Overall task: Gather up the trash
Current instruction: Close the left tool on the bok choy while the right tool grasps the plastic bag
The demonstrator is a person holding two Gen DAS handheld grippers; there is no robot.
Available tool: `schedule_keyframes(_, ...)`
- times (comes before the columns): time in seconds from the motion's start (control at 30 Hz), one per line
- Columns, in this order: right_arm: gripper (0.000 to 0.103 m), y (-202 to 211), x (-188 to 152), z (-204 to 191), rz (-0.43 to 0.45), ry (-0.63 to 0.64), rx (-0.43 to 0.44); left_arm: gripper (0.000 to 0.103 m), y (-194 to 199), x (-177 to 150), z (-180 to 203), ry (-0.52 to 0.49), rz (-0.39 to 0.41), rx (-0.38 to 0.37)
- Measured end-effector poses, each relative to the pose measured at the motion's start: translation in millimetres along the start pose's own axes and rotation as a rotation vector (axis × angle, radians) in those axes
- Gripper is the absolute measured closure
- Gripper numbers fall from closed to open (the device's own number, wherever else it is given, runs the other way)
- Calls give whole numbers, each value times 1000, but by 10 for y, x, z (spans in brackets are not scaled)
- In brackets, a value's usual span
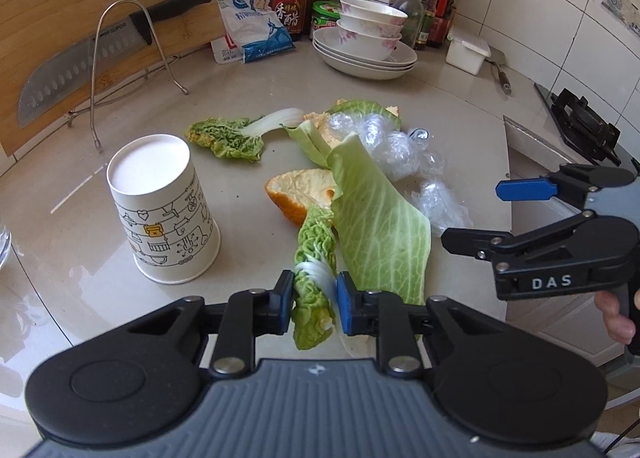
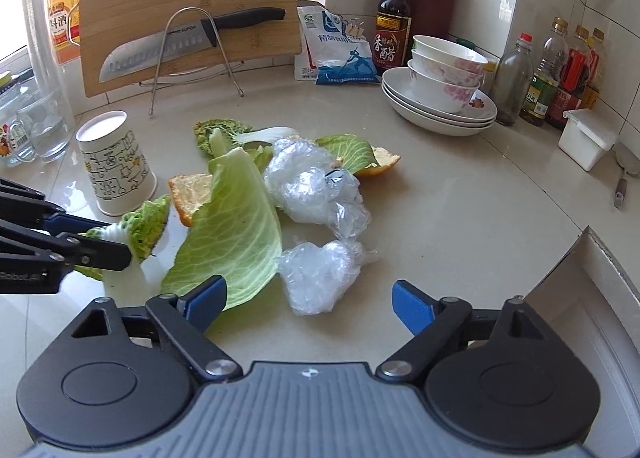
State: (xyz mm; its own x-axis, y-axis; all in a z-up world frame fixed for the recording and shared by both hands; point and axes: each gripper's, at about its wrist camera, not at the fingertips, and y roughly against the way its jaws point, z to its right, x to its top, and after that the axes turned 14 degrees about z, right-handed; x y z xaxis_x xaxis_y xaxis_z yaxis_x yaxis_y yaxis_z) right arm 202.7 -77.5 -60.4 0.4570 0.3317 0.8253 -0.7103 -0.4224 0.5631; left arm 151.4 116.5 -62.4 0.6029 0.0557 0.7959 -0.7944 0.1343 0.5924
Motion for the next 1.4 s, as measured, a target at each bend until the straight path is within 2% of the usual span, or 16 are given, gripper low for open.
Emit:
schedule_keyframes(0.13,19,-157,-63,47,-25,36,-14,82,-8,24,-5,4,1,8)
schedule_keyframes(0.37,29,-347,-92,58,-34,32,22,82,-46,59,-13,17,-8,25)
schedule_keyframes(0.5,44,-375,-49,92,-25,13,68,82,-58,65,0,17,-15,30)
schedule_keyframes(0.67,52,-350,-37,74,-18,27,74,82,-50,71,20,13,-16,33)
schedule_keyframes(1.2,54,61,-45,171,20,8,56,82,140,152,213,-67,-18,-6)
schedule_keyframes(1.4,54,307,-104,253,36,-7,23,82,255,199,396,-114,-17,-57)
